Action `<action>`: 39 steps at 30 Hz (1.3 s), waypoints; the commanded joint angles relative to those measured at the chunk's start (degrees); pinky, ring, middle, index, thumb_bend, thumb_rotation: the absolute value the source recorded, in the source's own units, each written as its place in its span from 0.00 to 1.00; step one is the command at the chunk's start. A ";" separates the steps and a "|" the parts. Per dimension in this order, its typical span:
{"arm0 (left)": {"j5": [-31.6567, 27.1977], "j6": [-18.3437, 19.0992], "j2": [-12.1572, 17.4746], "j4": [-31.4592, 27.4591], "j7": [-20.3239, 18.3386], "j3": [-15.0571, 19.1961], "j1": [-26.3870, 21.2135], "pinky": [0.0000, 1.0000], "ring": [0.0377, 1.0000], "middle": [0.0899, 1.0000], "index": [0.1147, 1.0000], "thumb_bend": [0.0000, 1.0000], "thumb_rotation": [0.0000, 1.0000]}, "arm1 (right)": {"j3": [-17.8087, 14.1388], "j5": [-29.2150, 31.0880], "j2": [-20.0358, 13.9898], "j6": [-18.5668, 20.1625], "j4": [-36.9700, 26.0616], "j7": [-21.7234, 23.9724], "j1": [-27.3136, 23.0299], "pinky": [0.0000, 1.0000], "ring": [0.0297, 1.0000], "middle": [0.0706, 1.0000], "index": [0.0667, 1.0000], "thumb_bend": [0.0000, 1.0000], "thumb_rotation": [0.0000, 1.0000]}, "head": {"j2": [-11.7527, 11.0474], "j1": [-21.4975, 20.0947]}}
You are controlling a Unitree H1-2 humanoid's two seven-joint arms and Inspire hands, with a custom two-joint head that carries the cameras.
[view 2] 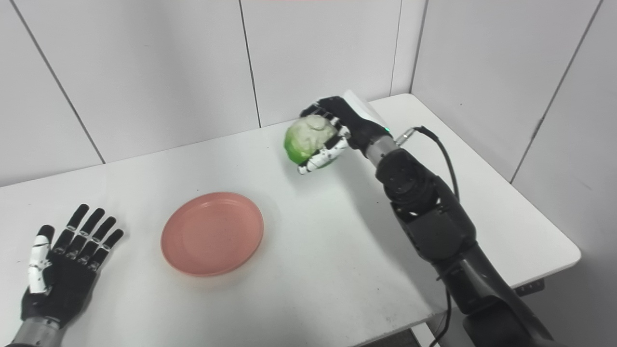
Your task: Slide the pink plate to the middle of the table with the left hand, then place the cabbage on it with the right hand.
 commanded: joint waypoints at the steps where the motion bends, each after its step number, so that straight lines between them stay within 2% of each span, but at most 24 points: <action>1: 3.14 2.18 -1.44 1.98 2.54 -1.68 3.07 0.83 0.87 0.89 0.90 0.52 0.85 | 0.66 -0.41 0.72 0.36 -2.70 0.71 -3.66 0.35 0.40 0.42 0.48 0.53 0.00 | 0.07 1.10; 4: 3.80 2.23 -2.27 0.70 3.70 -2.20 3.45 0.84 0.88 0.89 0.90 0.52 0.88 | 1.98 0.02 2.77 0.14 -3.10 1.80 -4.53 0.35 0.40 0.41 0.48 0.53 0.00 | 0.09 2.33; 8: 4.17 3.97 -4.57 -3.16 6.88 -2.54 4.28 0.85 0.88 0.89 0.89 0.49 0.90 | 4.50 -0.31 6.11 -1.17 -1.76 2.59 -5.66 0.36 0.40 0.42 0.48 0.53 0.00 | 0.36 6.12; 10: 4.55 4.57 -5.66 -4.81 8.60 -3.04 4.62 0.86 0.88 0.89 0.89 0.48 0.91 | 5.90 -0.31 7.67 -2.17 -0.49 2.69 -6.13 0.36 0.41 0.42 0.48 0.53 0.00 | 0.63 8.88; 11: 4.84 4.66 -6.00 -5.32 9.32 -3.38 4.73 0.87 0.89 0.89 0.90 0.47 0.93 | 6.54 -0.39 8.42 -2.67 0.20 2.61 -6.26 0.37 0.41 0.42 0.48 0.53 0.00 | 0.63 8.88; 12: 5.19 4.80 -6.44 -5.94 10.06 -3.80 4.83 0.88 0.90 0.90 0.90 0.47 0.95 | 7.11 -0.54 8.97 -3.35 0.97 2.47 -6.28 0.37 0.41 0.42 0.48 0.53 0.00 | 0.93 11.11; 13: 5.51 5.19 -6.85 -6.82 10.89 -4.11 4.97 0.89 0.90 0.91 0.91 0.47 0.96 | 7.83 -0.92 9.73 -3.96 1.96 2.21 -6.27 0.37 0.41 0.42 0.48 0.53 0.00 | 0.93 11.11; 14: 5.77 5.52 -7.37 -7.53 11.74 -4.41 5.06 0.90 0.91 0.92 0.92 0.47 0.98 | 8.30 -1.08 10.22 -4.42 2.80 2.11 -6.20 0.37 0.40 0.41 0.48 0.53 0.00 | 1.17 13.47; 15: 5.90 5.75 -7.70 -7.99 12.35 -4.63 5.12 0.91 0.92 0.93 0.93 0.46 0.99 | 8.55 -1.15 10.48 -4.72 3.33 2.06 -6.16 0.37 0.40 0.41 0.48 0.53 0.00 | 1.17 13.47; 16: 6.38 6.26 -8.27 -8.73 13.37 -4.97 5.14 0.91 0.92 0.93 0.93 0.46 0.99 | 9.12 -1.26 11.23 -4.90 4.21 2.02 -6.01 0.37 0.40 0.41 0.48 0.53 0.00 | 1.34 15.71; 19: 8.03 7.01 -9.41 -10.08 15.43 -6.06 5.13 0.94 0.93 0.94 0.95 0.46 1.00 | 10.53 -1.52 12.85 -6.71 6.59 1.78 -5.42 0.37 0.40 0.41 0.48 0.53 0.00 | 1.53 17.63; 23: 9.19 6.73 -10.05 -10.73 16.64 -6.75 5.20 0.95 0.93 0.94 0.96 0.43 1.00 | 11.56 -1.78 13.79 -9.51 9.10 1.53 -4.91 0.37 0.39 0.41 0.48 0.53 0.00 | 1.70 17.57; 28: 9.41 7.00 -10.24 -10.90 17.14 -6.80 5.06 0.95 0.92 0.93 0.94 0.42 1.00 | 12.40 -2.71 14.90 -10.69 10.98 1.13 -4.25 0.35 0.38 0.41 0.48 0.53 0.00 | 1.91 17.09; 36: 9.26 7.84 -9.65 -11.61 17.11 -6.55 5.14 0.94 0.92 0.92 0.94 0.44 1.00 | 13.89 -4.77 16.35 -13.15 14.79 -0.39 -3.19 0.35 0.38 0.40 0.48 0.53 0.00 | 2.16 13.56; 39: 8.62 8.34 -9.14 -11.88 16.40 -6.39 5.24 0.95 0.93 0.93 0.95 0.45 1.00 | 15.13 -7.74 16.67 -13.78 16.40 -1.92 -2.94 0.35 0.38 0.40 0.48 0.53 0.00 | 2.26 12.52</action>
